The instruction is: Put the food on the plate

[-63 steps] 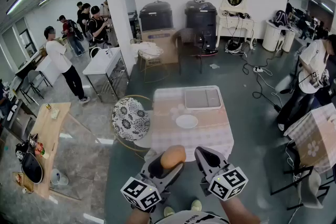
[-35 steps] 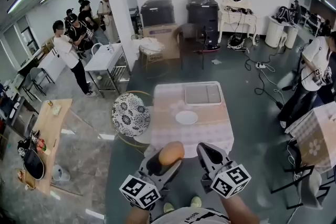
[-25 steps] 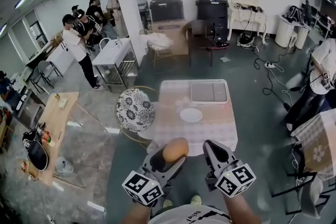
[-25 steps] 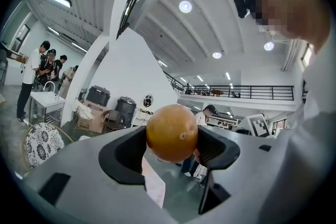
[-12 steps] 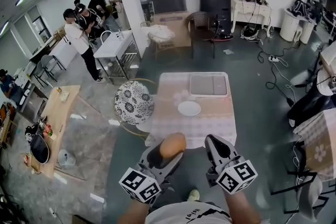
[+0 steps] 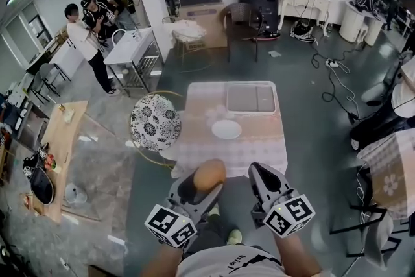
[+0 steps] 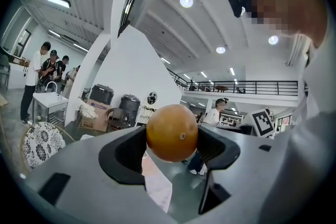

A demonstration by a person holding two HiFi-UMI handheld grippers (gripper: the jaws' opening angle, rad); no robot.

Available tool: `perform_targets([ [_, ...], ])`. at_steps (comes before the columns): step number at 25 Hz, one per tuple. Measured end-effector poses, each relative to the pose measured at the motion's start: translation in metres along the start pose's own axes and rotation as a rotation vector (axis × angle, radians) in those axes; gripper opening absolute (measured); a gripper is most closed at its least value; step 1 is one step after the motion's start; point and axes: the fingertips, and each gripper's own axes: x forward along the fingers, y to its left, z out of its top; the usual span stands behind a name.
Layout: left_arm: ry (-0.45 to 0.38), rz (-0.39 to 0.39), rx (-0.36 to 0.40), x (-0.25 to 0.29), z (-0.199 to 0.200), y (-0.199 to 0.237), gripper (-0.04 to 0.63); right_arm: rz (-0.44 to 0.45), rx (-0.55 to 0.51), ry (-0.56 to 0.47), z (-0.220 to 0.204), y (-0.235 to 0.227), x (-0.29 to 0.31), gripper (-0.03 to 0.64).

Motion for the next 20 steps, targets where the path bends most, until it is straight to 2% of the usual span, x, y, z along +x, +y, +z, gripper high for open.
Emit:
perform_targets([
  [13,0.040,-0.049,0.024,0.068,0.012,0.092,0.298,-0.056,-0.021,0.030,0.000,-0.036,0.103,0.016],
  [20,0.097,-0.081,0.026,0.098,-0.002,0.149,0.298,-0.104,-0.027,0.058,-0.012,-0.047,0.163,0.017],
])
